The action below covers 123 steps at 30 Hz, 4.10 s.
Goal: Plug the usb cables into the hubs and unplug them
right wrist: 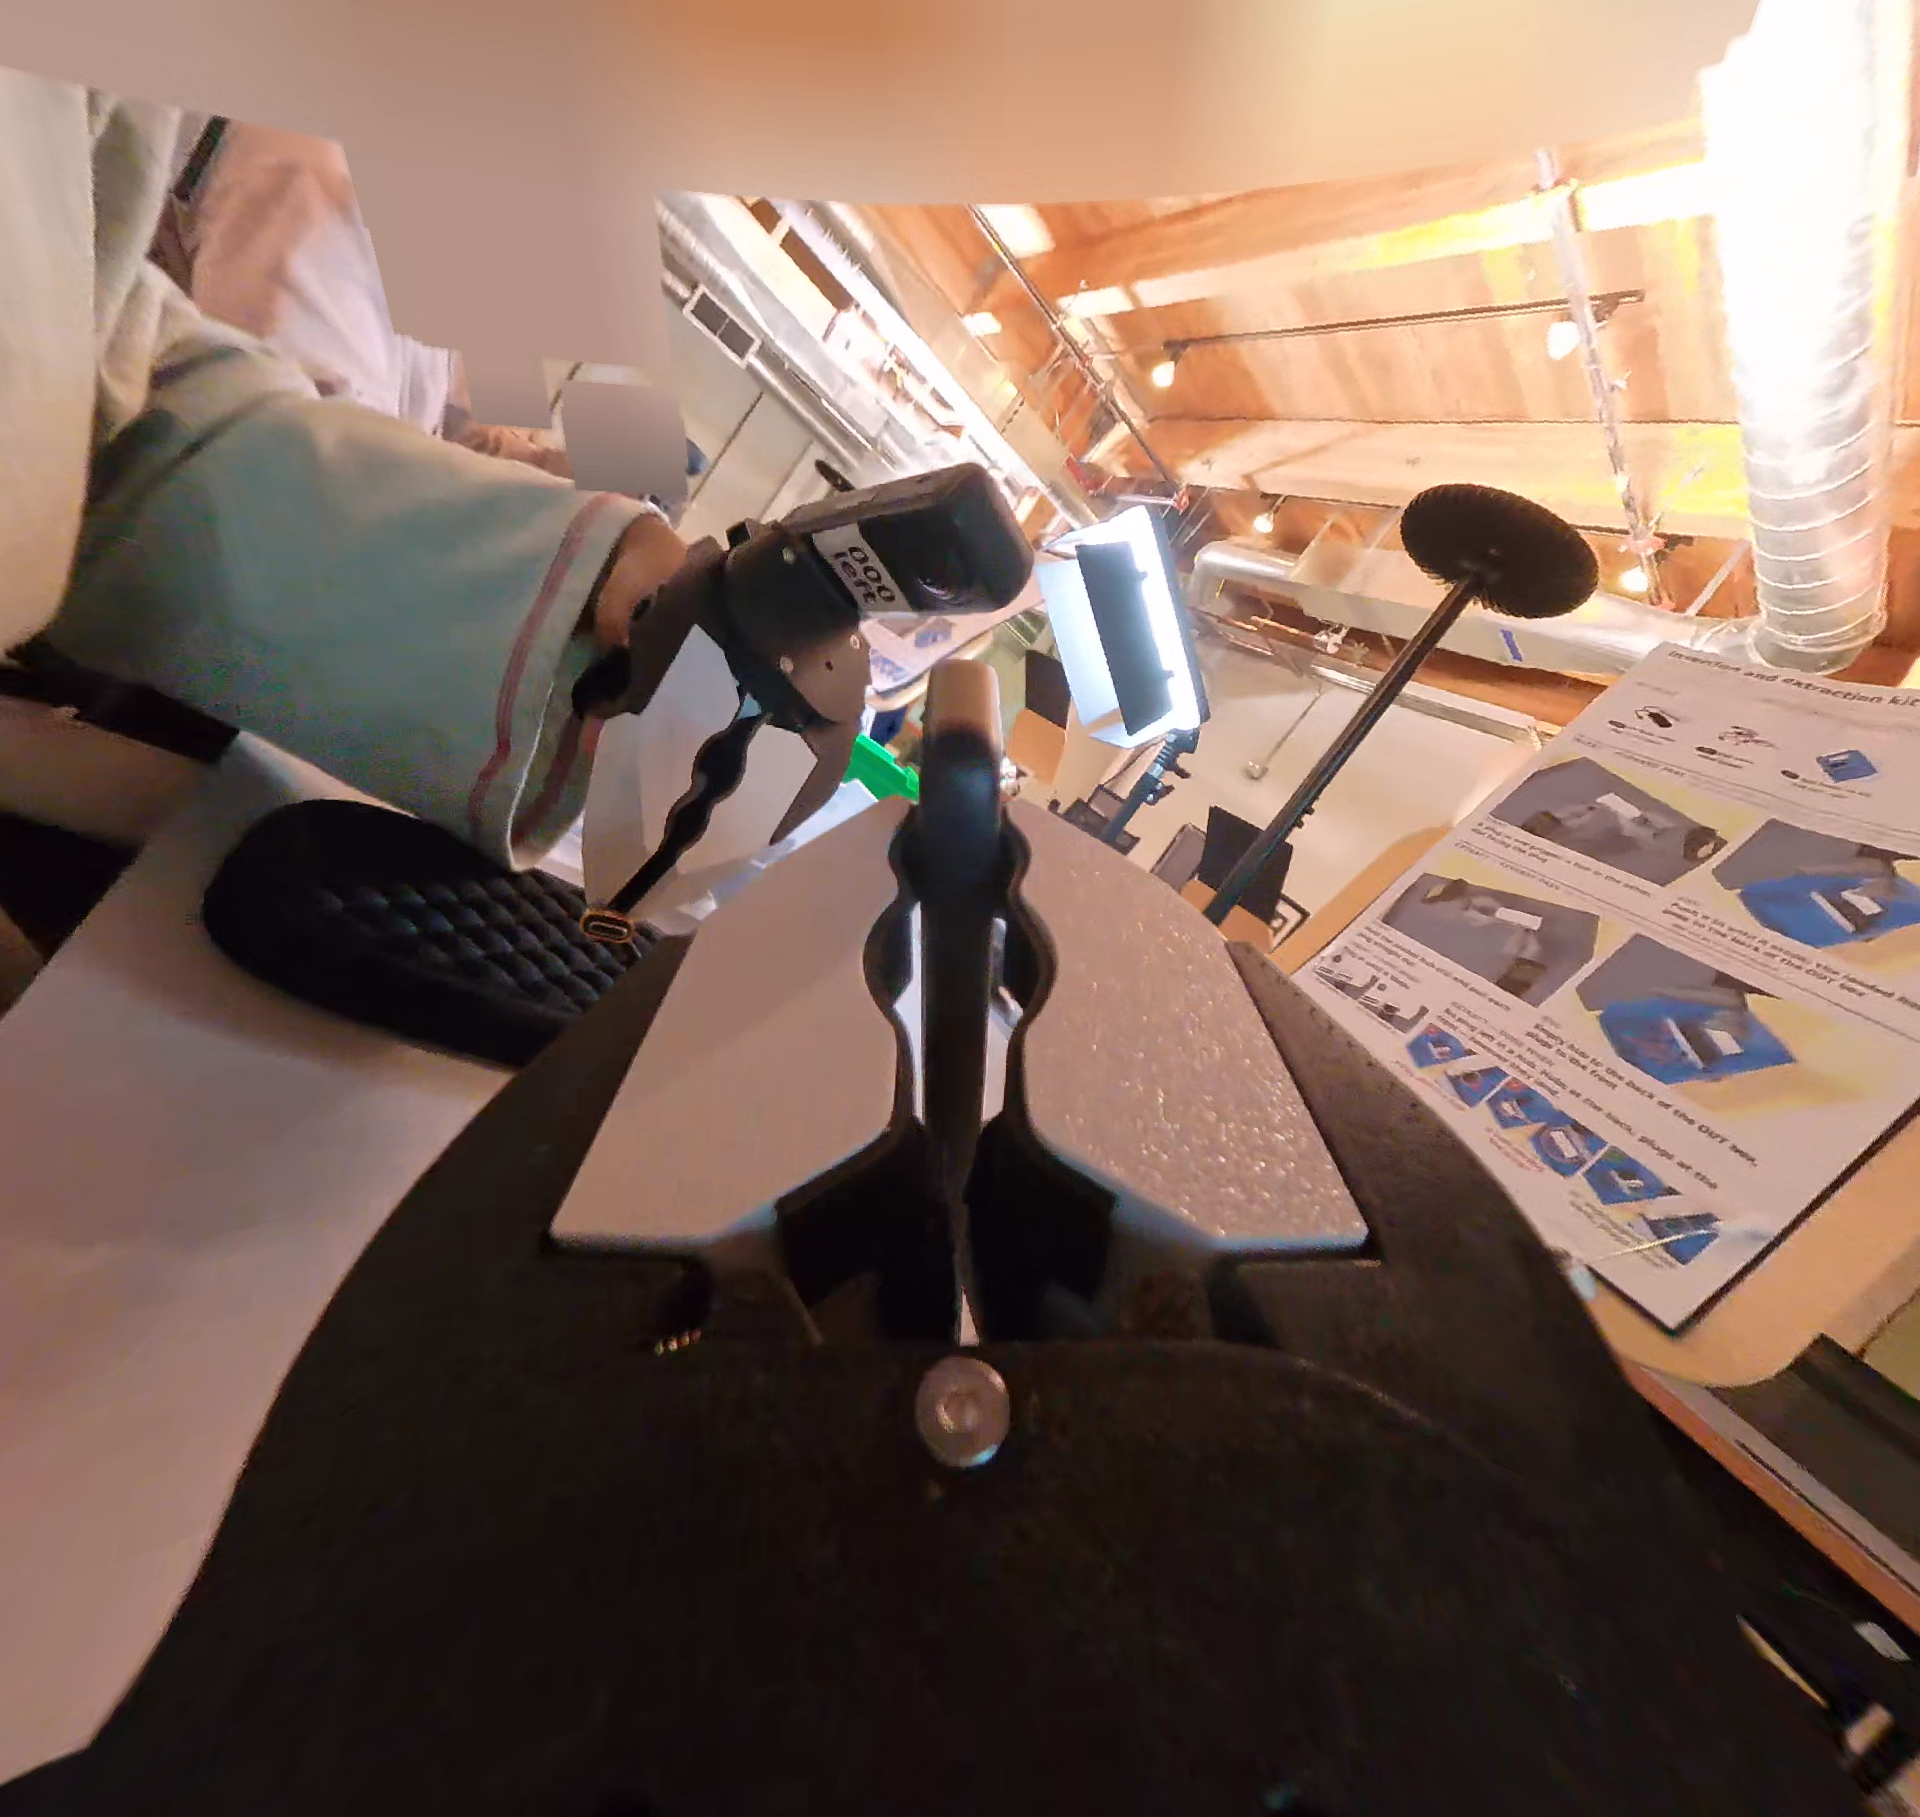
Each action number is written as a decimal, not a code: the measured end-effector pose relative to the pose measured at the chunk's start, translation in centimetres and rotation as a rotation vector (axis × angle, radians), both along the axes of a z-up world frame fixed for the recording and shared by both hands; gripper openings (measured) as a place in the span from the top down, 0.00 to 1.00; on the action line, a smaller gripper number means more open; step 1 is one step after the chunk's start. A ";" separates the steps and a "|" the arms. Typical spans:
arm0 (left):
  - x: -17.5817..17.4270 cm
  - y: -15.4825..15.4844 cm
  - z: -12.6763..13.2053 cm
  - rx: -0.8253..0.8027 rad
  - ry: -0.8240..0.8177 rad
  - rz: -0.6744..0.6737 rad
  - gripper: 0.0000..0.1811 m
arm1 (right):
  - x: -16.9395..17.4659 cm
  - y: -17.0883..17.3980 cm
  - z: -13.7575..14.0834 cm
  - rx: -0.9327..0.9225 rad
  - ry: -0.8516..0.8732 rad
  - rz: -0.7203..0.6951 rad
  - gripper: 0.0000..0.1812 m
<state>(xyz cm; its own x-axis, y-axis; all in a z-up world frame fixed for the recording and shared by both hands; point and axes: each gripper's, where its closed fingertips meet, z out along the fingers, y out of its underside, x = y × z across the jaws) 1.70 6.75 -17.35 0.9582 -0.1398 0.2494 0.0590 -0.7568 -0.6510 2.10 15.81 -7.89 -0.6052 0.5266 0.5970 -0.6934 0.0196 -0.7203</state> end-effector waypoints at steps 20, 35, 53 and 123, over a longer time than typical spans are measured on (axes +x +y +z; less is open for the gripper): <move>0.2 0.4 1.7 0.087 -0.438 0.116 0.99 | -1.1 -2.9 -6.5 0.945 0.522 -0.186 0.94; 0.0 0.6 0.9 -0.018 -0.446 0.093 1.00 | 0.0 -3.8 -8.1 0.888 0.489 -0.012 0.93; 3.3 0.4 -4.9 0.068 0.362 -0.218 0.84 | -0.7 -2.5 -9.5 0.919 0.423 -0.090 0.93; 1.7 1.9 -1.2 0.209 -0.265 -0.065 0.96 | 1.1 -3.6 -9.9 0.749 0.254 0.013 0.93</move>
